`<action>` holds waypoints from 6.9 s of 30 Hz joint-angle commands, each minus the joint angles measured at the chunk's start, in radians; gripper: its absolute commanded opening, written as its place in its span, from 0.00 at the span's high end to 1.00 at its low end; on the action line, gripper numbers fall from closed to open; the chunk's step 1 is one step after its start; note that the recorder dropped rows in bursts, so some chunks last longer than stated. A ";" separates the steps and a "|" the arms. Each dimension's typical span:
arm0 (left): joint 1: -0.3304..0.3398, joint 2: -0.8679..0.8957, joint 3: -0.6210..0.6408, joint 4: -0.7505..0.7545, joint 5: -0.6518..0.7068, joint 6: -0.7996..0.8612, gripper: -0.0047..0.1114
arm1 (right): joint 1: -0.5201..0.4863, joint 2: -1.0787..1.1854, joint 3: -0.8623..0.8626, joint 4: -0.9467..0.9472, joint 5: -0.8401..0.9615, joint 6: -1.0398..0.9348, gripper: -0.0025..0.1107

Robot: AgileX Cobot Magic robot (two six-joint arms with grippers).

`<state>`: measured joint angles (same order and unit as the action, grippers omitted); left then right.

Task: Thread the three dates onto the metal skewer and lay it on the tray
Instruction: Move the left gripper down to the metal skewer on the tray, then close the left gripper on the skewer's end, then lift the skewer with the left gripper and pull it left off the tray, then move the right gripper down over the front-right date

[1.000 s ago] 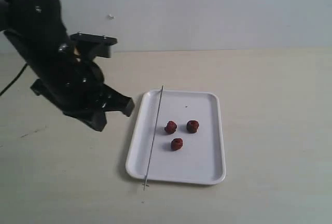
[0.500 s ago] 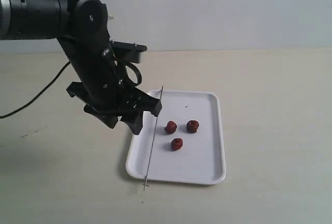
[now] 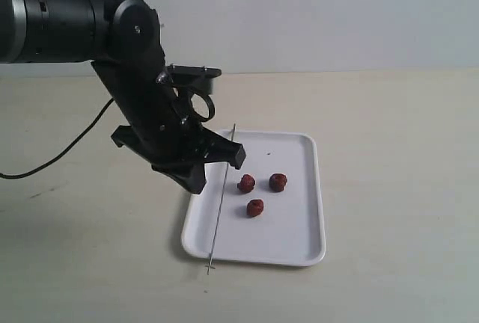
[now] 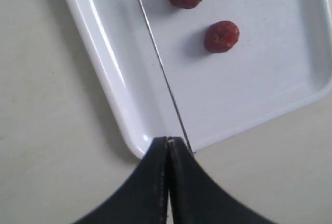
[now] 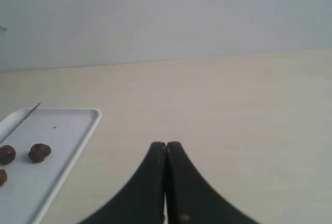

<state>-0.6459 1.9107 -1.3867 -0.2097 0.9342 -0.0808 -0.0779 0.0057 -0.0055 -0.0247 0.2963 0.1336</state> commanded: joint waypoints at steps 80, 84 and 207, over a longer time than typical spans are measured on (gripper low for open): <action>-0.143 0.229 -0.003 0.210 -0.204 -0.290 0.40 | -0.003 -0.006 0.006 -0.002 -0.007 0.002 0.98; -0.143 0.229 -0.003 0.210 -0.198 -0.290 0.47 | -0.003 -0.006 0.006 -0.002 -0.007 0.002 0.98; 0.063 -0.282 0.584 0.284 -0.215 0.081 0.96 | 0.323 1.961 -1.510 0.123 0.695 -0.969 0.55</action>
<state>-0.5861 1.6388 -0.8118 0.0852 0.7223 0.0156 0.2400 1.9416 -1.5052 0.1051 0.9906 -0.8093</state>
